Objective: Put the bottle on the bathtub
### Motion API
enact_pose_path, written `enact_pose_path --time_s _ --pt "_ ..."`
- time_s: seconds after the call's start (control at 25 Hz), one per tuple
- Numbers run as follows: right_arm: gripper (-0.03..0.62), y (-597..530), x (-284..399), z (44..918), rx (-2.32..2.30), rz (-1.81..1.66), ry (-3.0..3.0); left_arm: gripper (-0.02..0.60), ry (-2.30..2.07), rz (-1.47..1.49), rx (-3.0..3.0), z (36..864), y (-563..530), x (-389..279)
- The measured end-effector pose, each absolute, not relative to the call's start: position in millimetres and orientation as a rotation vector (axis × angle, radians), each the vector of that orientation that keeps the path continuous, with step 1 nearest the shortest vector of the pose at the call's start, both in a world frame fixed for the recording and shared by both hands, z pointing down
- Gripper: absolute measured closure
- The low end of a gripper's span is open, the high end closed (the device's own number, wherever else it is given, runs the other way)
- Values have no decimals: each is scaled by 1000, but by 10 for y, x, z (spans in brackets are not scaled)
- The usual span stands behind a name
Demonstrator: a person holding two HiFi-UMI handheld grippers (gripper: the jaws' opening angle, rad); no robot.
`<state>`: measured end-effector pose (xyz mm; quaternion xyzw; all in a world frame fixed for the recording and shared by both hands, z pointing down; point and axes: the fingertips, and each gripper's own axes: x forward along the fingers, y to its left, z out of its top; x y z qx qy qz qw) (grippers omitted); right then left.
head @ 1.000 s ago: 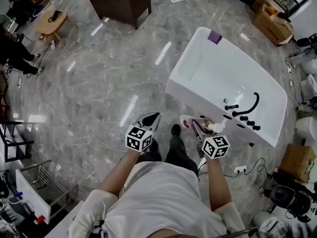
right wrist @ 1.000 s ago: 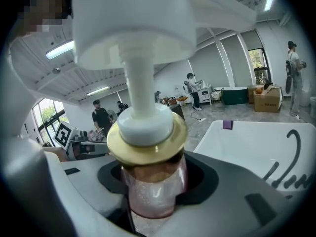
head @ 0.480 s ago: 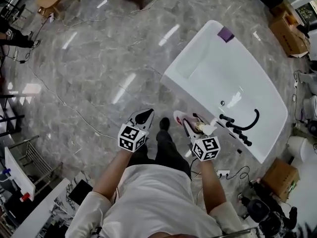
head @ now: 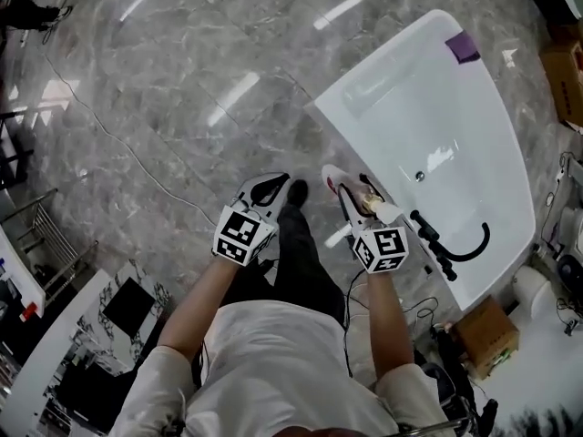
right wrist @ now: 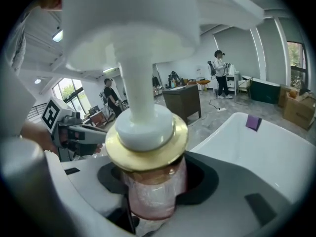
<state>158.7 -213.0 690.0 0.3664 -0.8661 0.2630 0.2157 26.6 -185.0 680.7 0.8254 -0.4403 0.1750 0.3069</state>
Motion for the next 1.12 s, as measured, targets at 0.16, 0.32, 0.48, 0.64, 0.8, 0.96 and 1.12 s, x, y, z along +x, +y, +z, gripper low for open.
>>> enact_pose_path --time_s 0.16,0.32,0.48,0.64,0.8,0.96,1.12 --pt "365 -2504 1556 7280 980 717 -2400 574 -1184 469 2154 7154 -2095 315" --pt "365 -2771 1504 7619 970 711 -2396 574 -1198 469 2096 7490 -2222 302" --pt "364 -3053 1529 7879 952 689 -2385 574 -1203 480 2076 7791 -2354 382" --pt "364 -3242 1486 8106 938 683 -2388 574 -1200 475 2056 8035 -2438 420" --pt "364 -3382 1428 8300 917 645 -2387 574 -1203 466 2041 8208 -2499 454" --pt "364 -3487 1385 8493 896 599 -2384 574 -1205 460 2019 8349 -2495 491" --pt "364 -3610 1408 8659 890 576 -2376 574 -1196 463 2004 8490 -2471 581"
